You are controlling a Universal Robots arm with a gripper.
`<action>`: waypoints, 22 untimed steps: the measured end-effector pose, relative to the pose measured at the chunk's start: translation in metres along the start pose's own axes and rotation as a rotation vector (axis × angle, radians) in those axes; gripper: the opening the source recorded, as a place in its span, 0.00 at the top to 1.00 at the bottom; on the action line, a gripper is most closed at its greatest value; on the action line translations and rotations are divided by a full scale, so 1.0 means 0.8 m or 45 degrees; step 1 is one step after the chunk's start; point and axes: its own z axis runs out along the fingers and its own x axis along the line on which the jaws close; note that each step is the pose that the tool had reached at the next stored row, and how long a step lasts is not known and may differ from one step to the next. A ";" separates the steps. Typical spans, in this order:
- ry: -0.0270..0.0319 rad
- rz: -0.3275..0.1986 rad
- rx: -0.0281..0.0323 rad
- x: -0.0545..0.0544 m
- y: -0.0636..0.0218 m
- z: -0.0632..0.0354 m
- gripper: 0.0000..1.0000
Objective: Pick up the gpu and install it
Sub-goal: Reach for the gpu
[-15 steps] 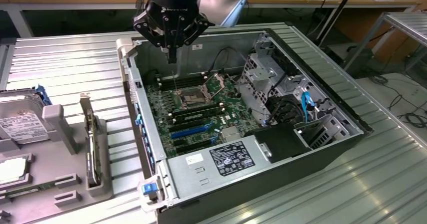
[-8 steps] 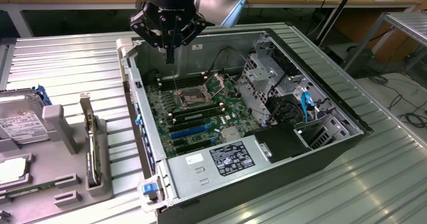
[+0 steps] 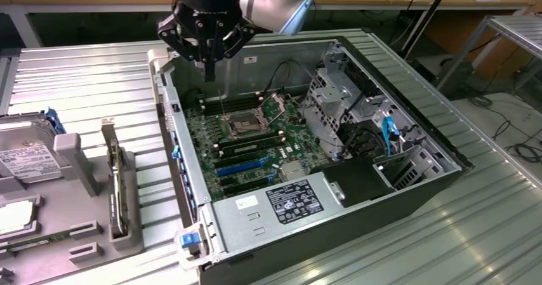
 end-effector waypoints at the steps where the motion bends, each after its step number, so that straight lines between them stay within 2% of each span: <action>1: 0.0000 0.000 0.0000 0.002 0.000 0.000 0.89; 22: 0.0000 0.000 0.0000 0.041 -0.003 -0.001 0.89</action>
